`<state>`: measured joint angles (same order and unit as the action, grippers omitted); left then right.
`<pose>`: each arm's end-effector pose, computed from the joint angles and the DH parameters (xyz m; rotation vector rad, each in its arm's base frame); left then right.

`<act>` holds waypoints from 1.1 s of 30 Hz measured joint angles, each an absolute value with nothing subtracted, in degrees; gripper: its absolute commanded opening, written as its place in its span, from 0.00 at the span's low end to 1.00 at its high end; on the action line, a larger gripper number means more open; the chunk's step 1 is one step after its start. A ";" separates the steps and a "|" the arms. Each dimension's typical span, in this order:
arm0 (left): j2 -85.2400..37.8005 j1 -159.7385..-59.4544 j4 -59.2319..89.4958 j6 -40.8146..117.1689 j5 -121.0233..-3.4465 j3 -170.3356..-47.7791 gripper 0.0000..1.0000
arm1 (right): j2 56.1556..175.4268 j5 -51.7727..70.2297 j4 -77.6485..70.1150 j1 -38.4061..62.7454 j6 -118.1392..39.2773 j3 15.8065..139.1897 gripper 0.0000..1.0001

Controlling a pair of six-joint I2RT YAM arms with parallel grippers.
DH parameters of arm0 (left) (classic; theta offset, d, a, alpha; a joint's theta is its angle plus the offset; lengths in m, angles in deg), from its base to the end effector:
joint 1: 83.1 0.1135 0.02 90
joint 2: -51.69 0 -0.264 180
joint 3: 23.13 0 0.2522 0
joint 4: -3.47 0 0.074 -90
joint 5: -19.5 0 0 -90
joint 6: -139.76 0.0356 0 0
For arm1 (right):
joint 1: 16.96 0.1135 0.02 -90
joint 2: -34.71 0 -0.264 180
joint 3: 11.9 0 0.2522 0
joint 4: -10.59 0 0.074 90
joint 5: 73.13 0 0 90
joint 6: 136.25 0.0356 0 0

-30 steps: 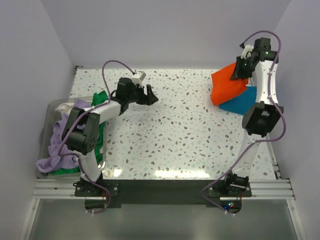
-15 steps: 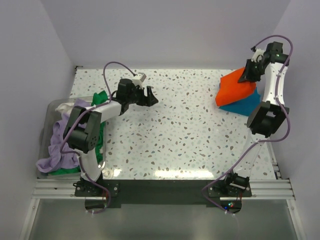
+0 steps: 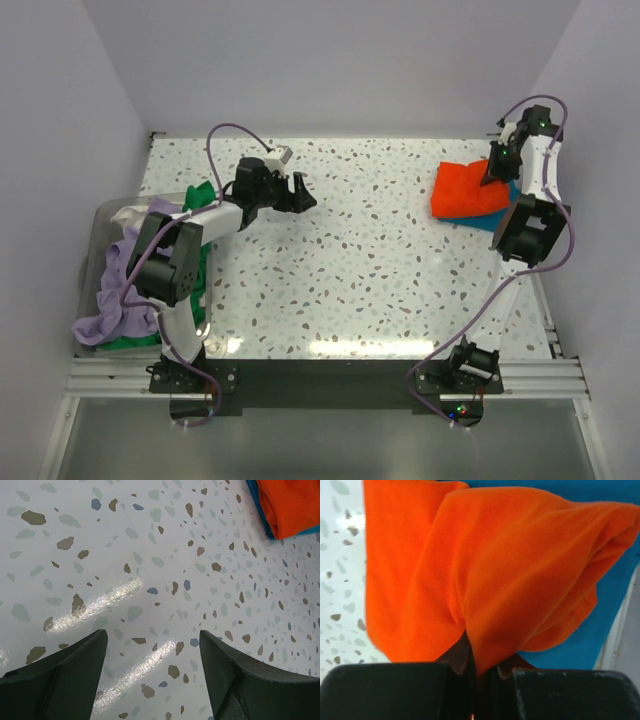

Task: Fold and stack the t-shirts
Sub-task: Neatly place the folded tshirt to the corner, then reset both grippers

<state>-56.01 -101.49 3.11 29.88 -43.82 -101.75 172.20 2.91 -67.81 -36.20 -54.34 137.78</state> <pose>0.3873 -0.1456 0.1916 0.2695 2.1182 -0.8843 0.4795 -0.1583 0.2458 0.1913 2.6706 0.1852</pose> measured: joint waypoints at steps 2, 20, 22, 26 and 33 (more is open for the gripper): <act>-56.01 -101.49 3.11 29.88 -43.80 -101.75 0.79 | 172.20 5.97 -66.96 -36.20 -54.26 137.41 0.00; -55.64 -101.47 3.02 29.88 -43.84 -100.83 0.79 | 171.52 23.59 -60.32 -36.16 -50.74 133.74 0.99; -55.25 -101.49 3.04 29.88 -43.97 -100.26 0.79 | 170.28 24.16 -59.44 -36.16 -50.19 130.98 0.99; -52.95 -101.49 3.06 29.86 -44.41 -98.80 0.79 | 163.87 25.03 -56.38 -36.14 -48.03 122.24 0.99; -43.90 -101.49 2.78 29.81 -48.50 -94.71 0.80 | 145.01 32.03 -50.48 -34.74 -41.93 109.21 0.99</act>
<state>-43.90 -101.49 2.78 29.81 -48.50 -94.71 145.01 32.03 -50.48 -34.74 -41.93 109.21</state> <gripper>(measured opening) 0.791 0.987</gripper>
